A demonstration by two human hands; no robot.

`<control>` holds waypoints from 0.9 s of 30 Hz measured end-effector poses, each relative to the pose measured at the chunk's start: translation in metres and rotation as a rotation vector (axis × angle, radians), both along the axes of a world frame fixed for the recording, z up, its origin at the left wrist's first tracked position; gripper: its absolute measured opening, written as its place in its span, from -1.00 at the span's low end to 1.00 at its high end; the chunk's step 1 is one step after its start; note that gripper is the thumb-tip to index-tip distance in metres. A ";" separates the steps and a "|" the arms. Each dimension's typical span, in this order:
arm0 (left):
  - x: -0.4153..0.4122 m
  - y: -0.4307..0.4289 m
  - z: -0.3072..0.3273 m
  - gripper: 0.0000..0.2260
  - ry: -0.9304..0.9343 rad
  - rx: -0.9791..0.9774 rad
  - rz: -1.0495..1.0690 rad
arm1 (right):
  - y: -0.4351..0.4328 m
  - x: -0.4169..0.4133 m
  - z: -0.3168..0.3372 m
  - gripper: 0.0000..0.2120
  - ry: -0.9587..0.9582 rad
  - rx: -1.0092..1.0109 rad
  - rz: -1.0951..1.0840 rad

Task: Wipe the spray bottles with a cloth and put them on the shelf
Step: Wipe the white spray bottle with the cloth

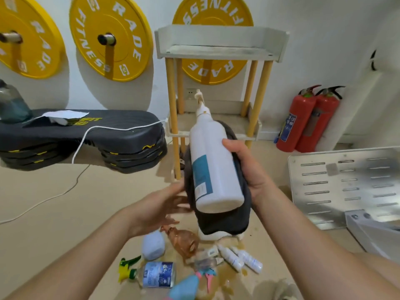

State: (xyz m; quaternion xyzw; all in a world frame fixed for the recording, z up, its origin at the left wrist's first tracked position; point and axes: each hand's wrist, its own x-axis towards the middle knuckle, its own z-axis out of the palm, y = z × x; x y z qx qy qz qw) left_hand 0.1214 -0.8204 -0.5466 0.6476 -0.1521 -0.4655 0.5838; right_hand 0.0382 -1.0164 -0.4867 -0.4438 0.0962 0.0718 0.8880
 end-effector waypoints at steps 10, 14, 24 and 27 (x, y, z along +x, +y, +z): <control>0.024 0.015 0.000 -0.67 -0.292 0.155 -0.065 | -0.062 0.021 -0.004 -0.22 0.069 -0.485 0.060; 0.032 0.023 0.018 -0.88 -0.754 0.682 -0.222 | -0.055 0.036 -0.008 0.16 0.061 -0.960 0.041; 0.016 0.004 0.046 -0.77 -0.115 -0.214 0.399 | -0.008 0.047 -0.040 -0.11 -0.025 -1.312 -0.052; 0.002 -0.012 0.041 -0.75 -0.123 -0.292 0.320 | 0.001 0.048 -0.047 -0.11 -0.028 -1.249 -0.087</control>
